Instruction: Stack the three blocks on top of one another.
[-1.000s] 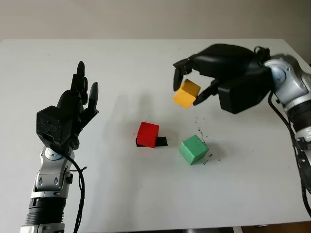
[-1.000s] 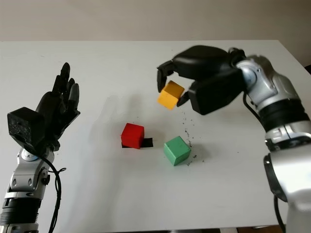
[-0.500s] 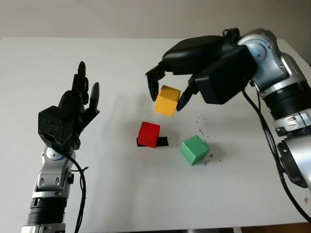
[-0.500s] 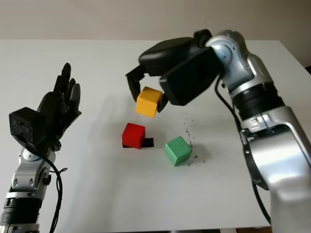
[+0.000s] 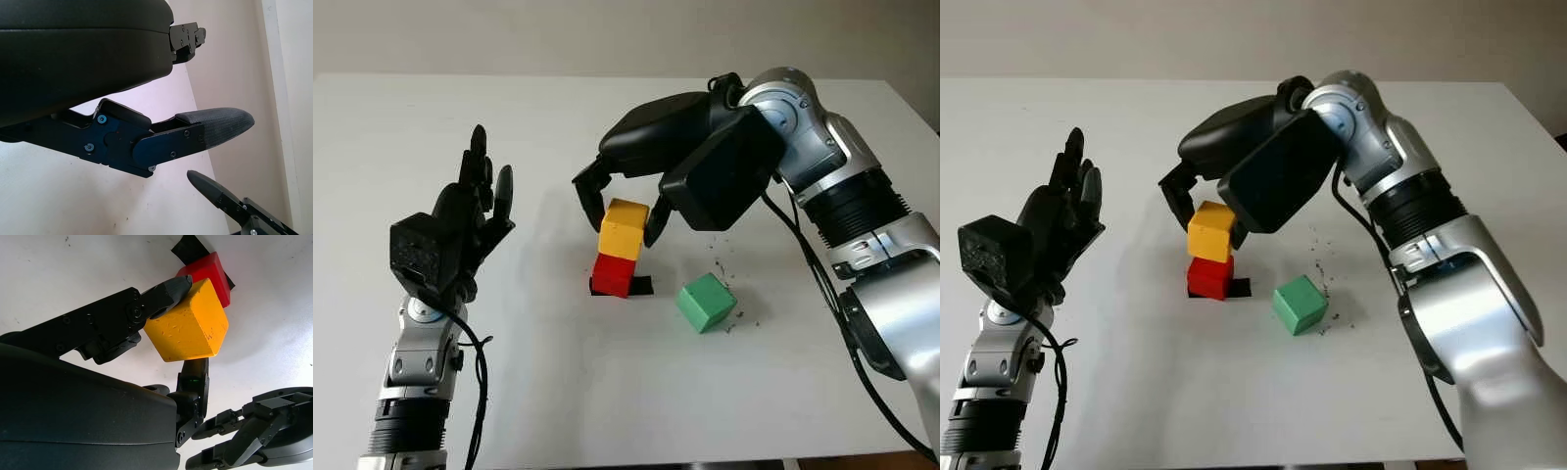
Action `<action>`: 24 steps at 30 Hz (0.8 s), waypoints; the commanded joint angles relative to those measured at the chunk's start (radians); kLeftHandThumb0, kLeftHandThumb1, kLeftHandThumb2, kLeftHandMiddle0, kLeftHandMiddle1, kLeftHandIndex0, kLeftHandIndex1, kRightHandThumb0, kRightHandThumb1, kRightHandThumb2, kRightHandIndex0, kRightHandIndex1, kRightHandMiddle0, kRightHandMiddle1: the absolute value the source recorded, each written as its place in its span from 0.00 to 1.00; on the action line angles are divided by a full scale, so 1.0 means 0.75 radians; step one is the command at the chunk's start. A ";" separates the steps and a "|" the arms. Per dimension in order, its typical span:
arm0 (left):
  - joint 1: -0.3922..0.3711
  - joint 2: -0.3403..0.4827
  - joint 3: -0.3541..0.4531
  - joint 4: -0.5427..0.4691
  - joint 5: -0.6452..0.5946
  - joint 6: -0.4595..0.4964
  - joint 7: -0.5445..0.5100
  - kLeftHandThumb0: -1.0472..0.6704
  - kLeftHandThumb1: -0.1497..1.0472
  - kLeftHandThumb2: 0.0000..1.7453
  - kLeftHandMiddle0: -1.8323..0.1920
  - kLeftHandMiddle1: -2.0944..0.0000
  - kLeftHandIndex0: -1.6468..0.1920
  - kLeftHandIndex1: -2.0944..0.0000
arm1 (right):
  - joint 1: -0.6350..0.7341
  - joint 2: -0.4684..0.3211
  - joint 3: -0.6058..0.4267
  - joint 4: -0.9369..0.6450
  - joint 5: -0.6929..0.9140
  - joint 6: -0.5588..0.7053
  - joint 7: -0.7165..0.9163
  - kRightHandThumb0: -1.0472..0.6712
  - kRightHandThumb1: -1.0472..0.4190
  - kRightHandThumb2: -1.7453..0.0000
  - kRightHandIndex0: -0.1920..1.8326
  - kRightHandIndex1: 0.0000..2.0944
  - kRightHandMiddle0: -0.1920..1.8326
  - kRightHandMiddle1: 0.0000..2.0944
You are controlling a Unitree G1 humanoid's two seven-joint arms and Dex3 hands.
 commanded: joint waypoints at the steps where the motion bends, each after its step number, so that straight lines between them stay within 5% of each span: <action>1: 0.003 -0.006 0.000 -0.022 -0.006 -0.013 0.003 0.12 1.00 0.38 0.98 0.97 0.99 0.97 | 0.001 0.008 0.005 -0.021 -0.009 -0.004 -0.014 0.35 0.06 0.97 0.23 0.02 0.24 0.76; 24: 0.005 -0.007 -0.005 -0.033 -0.004 -0.004 0.005 0.12 1.00 0.37 0.98 0.97 0.99 0.97 | 0.013 0.015 0.032 0.065 -0.060 -0.099 -0.088 0.35 0.08 0.97 0.23 0.02 0.25 0.80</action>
